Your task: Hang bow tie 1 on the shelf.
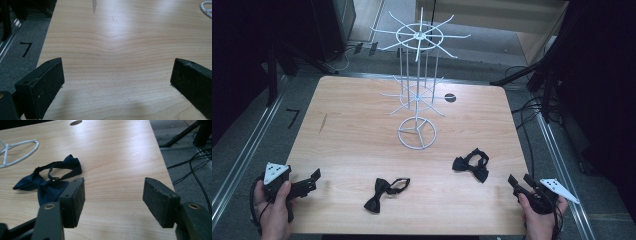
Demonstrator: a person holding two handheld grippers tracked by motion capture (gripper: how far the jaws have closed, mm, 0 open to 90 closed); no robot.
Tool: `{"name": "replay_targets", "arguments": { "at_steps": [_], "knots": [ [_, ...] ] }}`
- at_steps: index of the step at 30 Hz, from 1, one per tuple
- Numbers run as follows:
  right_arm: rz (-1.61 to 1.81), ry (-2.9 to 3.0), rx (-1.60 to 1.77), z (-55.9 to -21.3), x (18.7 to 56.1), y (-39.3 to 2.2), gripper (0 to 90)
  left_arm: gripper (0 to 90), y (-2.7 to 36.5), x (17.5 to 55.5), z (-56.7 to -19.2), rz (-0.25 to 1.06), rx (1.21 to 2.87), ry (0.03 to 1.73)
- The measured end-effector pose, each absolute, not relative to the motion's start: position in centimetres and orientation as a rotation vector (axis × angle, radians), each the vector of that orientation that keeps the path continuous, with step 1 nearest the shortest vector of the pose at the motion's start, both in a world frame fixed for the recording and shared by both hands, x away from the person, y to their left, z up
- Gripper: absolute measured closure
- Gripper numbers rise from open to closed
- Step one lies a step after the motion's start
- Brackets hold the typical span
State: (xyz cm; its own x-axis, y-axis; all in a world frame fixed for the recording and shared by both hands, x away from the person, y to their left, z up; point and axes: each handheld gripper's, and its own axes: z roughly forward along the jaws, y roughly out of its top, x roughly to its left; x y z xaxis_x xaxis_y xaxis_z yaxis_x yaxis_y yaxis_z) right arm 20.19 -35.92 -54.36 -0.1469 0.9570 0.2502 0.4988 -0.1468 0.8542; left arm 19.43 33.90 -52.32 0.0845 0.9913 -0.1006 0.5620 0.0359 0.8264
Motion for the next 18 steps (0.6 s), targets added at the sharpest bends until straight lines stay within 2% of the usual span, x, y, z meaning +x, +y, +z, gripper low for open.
{"name": "replay_targets", "arguments": {
  "at_steps": [18],
  "knots": [
    [1.267, 1.695, 1.567, -52.8, 21.5, -32.5, 39.9, 0.0, 33.6, 19.6, -52.4, 0.726, 1.630, 1.563]
  ]
}}
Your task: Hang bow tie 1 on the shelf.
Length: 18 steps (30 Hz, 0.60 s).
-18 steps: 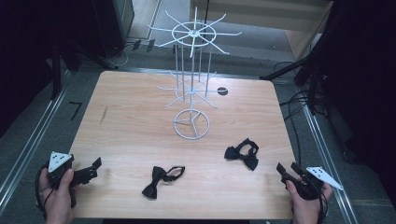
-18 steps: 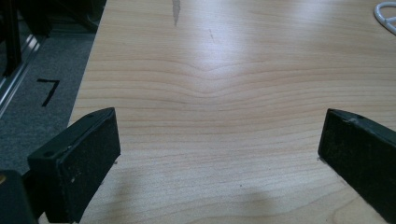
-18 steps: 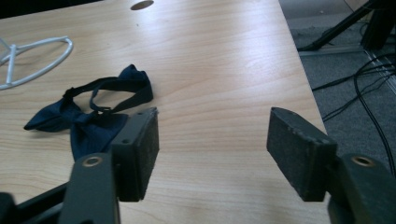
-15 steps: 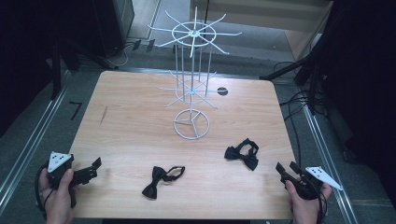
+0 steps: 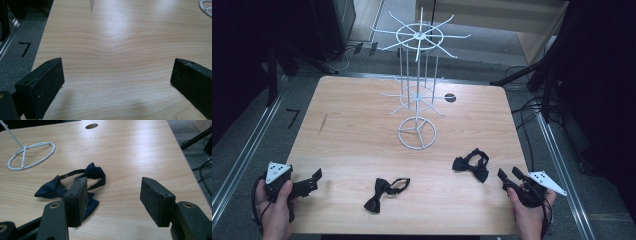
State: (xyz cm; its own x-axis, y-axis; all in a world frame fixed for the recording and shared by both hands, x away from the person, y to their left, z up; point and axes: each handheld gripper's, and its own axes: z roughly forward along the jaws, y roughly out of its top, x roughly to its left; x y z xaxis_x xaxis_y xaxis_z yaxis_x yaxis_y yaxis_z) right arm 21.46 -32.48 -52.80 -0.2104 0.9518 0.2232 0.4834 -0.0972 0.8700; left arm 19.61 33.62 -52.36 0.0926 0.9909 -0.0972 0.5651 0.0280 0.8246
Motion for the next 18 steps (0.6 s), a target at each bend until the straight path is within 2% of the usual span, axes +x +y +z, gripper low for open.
{"name": "replay_targets", "arguments": {
  "at_steps": [18],
  "knots": [
    [1.092, 1.946, 1.594, -50.9, 26.2, -29.3, 42.7, 0.0, 33.7, 19.5, -52.3, 0.718, 1.622, 1.564]
  ]
}}
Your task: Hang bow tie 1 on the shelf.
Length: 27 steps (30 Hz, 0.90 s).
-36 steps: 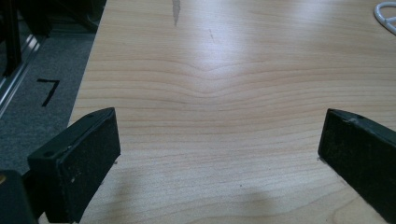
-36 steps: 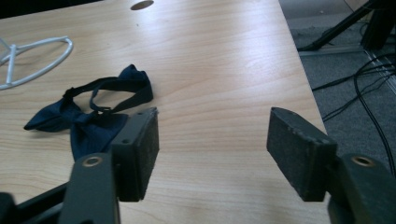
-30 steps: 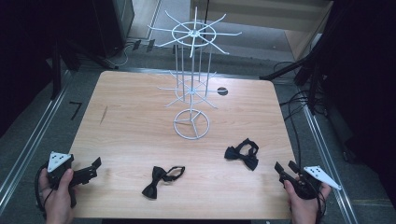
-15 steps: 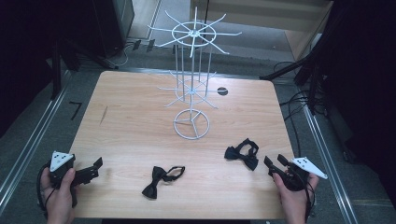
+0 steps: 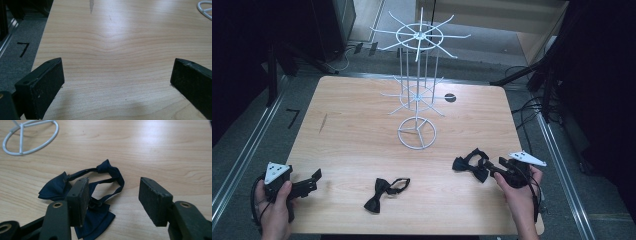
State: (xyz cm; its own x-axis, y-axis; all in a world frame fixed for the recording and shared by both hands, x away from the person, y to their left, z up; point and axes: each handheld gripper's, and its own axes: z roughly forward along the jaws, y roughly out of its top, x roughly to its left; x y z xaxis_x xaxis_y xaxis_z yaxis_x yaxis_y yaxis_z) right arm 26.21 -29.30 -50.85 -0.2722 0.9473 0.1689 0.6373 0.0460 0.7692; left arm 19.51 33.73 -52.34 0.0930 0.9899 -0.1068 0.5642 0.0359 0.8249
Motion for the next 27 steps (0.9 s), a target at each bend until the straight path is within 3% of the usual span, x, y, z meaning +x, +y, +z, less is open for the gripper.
{"name": "replay_targets", "arguments": {
  "at_steps": [14, 27],
  "knots": [
    [0.972, 2.041, 1.749, -51.4, 28.9, -30.3, 49.3, 0.0, 33.7, 19.5, -52.3, 0.713, 1.638, 1.564],
    [0.960, 2.050, 1.735, -51.5, 30.7, -28.5, 50.3, 0.0, 33.6, 19.6, -52.4, 0.714, 1.638, 1.560]
  ]
}}
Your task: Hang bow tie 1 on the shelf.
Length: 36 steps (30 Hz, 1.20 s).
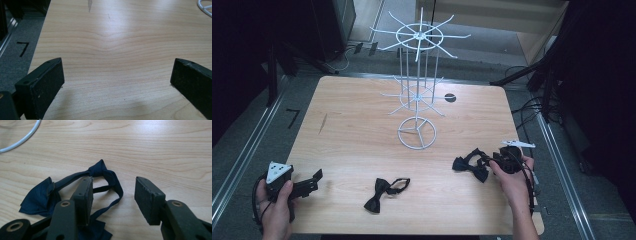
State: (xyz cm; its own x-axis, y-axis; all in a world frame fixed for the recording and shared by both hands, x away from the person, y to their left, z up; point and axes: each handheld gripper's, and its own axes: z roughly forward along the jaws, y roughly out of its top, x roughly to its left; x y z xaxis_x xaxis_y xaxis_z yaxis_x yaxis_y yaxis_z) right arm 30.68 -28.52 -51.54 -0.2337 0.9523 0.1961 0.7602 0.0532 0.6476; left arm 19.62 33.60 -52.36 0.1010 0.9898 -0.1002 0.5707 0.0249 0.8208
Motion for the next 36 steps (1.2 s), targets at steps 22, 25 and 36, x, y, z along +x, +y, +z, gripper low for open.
{"name": "replay_targets", "arguments": {
  "at_steps": [22, 25, 36],
  "knots": [
    [0.953, 1.960, 1.711, -54.1, 30.5, -28.4, 82.6, 0.0, 33.3, 19.7, -52.4, 0.703, 1.656, 1.556],
    [0.964, 1.980, 1.689, -54.1, 30.3, -28.4, 90.0, 0.0, 33.3, 19.7, -52.4, 0.703, 1.658, 1.555],
    [1.105, 1.921, 1.562, -52.6, 29.3, -27.1, 90.0, 0.0, 33.4, 19.7, -52.4, 0.694, 1.657, 1.556]
  ]
}}
